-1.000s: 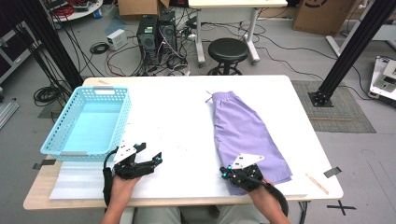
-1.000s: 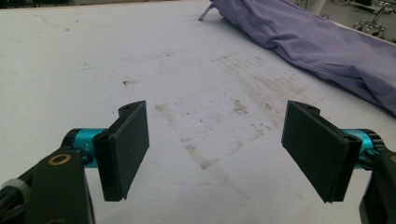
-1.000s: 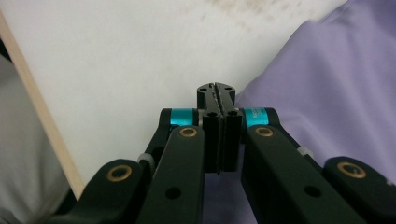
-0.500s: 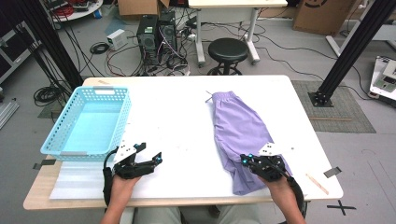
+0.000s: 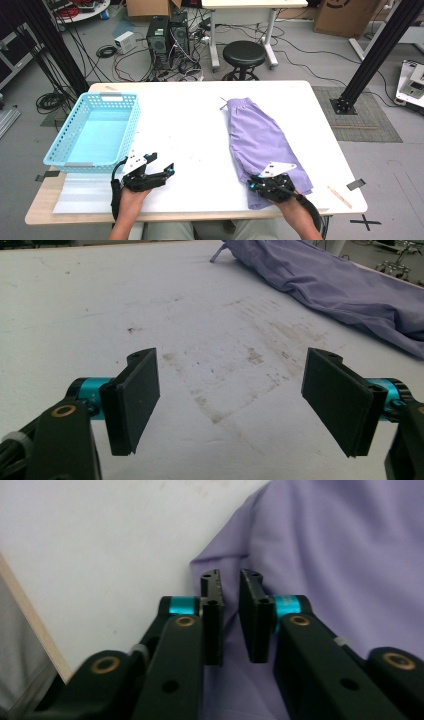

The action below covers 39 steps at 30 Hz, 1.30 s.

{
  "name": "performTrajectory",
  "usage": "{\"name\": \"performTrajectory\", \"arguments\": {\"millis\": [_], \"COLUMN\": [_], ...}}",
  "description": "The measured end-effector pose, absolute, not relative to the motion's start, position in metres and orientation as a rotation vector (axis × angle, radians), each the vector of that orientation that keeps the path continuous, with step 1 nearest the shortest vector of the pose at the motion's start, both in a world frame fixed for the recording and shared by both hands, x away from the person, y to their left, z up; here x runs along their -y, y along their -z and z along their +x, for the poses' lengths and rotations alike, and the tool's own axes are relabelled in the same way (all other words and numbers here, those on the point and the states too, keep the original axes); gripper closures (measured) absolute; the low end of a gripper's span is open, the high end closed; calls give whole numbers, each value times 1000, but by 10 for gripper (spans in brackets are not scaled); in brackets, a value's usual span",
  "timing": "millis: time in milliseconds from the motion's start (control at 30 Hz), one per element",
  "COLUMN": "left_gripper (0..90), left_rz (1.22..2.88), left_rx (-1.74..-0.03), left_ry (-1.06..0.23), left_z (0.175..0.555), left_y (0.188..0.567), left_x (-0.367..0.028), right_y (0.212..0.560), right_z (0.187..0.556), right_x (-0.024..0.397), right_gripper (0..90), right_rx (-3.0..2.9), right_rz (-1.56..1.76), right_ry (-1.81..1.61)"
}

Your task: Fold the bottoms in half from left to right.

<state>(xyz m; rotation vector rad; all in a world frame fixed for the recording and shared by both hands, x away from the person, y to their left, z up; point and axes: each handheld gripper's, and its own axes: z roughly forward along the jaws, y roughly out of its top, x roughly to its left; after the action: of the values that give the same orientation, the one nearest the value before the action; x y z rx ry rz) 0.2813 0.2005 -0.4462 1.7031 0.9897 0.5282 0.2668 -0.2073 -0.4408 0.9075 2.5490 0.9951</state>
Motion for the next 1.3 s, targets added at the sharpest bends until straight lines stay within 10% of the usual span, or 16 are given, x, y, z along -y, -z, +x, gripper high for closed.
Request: {"name": "performTrajectory", "arguments": {"millis": [1300], "left_gripper": [233], "left_rz": [1707], "left_rx": [-986], "left_ry": [-524], "left_z": [281], "left_y": [446], "left_x": [-200], "right_y": [442], "right_z": [274], "right_x": [171], "right_gripper": [781], "right_rx": [-2500], "right_rz": [806], "right_ry": [-881]}}
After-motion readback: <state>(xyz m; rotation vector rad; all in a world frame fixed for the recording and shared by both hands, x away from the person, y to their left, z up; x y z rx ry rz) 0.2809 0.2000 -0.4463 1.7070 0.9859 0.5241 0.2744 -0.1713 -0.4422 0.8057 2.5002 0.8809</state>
